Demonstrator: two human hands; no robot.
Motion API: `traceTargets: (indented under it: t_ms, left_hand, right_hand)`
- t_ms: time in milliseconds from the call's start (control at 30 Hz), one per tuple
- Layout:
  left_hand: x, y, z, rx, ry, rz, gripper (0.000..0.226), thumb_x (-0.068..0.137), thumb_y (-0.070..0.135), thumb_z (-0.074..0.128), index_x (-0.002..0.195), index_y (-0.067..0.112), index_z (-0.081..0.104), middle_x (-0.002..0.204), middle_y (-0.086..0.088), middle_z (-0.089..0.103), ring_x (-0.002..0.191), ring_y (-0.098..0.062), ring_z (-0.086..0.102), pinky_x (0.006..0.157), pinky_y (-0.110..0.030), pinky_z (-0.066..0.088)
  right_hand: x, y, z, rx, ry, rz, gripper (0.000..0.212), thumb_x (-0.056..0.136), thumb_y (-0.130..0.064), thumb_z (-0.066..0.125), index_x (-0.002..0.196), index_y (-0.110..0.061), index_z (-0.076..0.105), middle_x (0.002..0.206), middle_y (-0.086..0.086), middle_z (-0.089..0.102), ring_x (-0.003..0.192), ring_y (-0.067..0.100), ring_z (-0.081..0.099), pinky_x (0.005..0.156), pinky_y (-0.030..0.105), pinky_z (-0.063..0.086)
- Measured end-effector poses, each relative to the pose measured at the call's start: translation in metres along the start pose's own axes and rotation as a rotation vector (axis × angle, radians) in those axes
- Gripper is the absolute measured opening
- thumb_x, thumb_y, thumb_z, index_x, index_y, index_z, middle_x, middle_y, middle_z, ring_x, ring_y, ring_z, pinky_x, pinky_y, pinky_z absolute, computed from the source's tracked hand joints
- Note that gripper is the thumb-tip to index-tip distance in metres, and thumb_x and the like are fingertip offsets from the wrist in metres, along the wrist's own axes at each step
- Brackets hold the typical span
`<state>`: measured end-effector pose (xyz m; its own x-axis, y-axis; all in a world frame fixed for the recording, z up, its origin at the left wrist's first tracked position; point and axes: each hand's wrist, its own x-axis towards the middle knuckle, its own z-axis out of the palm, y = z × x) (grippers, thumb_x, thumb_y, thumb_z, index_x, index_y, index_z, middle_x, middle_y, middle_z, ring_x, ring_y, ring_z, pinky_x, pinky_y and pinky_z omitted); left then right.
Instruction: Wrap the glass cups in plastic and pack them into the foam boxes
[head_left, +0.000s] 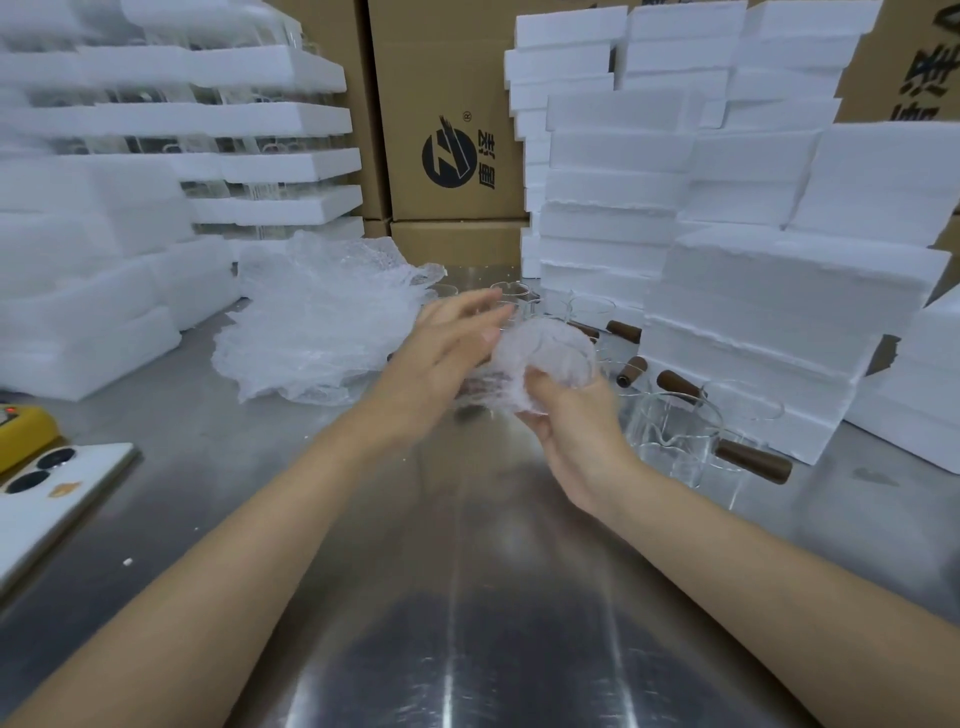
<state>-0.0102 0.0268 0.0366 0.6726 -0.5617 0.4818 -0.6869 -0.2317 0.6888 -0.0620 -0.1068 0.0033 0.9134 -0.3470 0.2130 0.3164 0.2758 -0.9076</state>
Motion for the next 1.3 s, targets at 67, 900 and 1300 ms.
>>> traceTargets:
  t_ms: [67, 900, 1300]
  left_hand:
    - [-0.003, -0.009, -0.013, 0.181, -0.073, 0.106, 0.06, 0.089, 0.057, 0.038, 0.137, 0.023, 0.053, 0.134, 0.016, 0.046, 0.128, 0.0, 0.037, 0.103, -0.016, 0.031]
    - [-0.002, -0.026, 0.019, 0.182, -0.312, -0.324, 0.013, 0.071, 0.007, 0.071, 0.08, 0.007, 0.061, 0.057, 0.012, 0.053, 0.048, 0.004, 0.046, 0.049, -0.012, 0.038]
    - [-0.005, -0.039, 0.04, 0.206, -0.003, -0.224, 0.053, 0.09, 0.034, 0.064, 0.138, 0.021, 0.046, 0.131, 0.008, 0.057, 0.121, -0.009, 0.053, 0.095, -0.021, 0.039]
  right_hand:
    - [-0.001, 0.0, 0.001, 0.163, -0.024, 0.107, 0.037, 0.093, 0.004, 0.05, 0.128, -0.01, 0.052, 0.123, 0.013, 0.063, 0.114, 0.026, 0.061, 0.096, 0.04, 0.051]
    - [0.026, -0.12, -0.094, -1.749, 0.533, -0.398, 0.042, 0.085, -0.016, 0.057, 0.126, -0.009, 0.057, 0.134, 0.015, 0.052, 0.13, 0.035, 0.038, 0.118, 0.046, 0.004]
    - [0.035, -0.117, -0.112, -1.795, 0.568, -0.452, 0.051, 0.077, -0.022, 0.075, 0.125, -0.017, 0.06, 0.127, 0.009, 0.058, 0.123, 0.034, 0.043, 0.116, 0.046, 0.009]
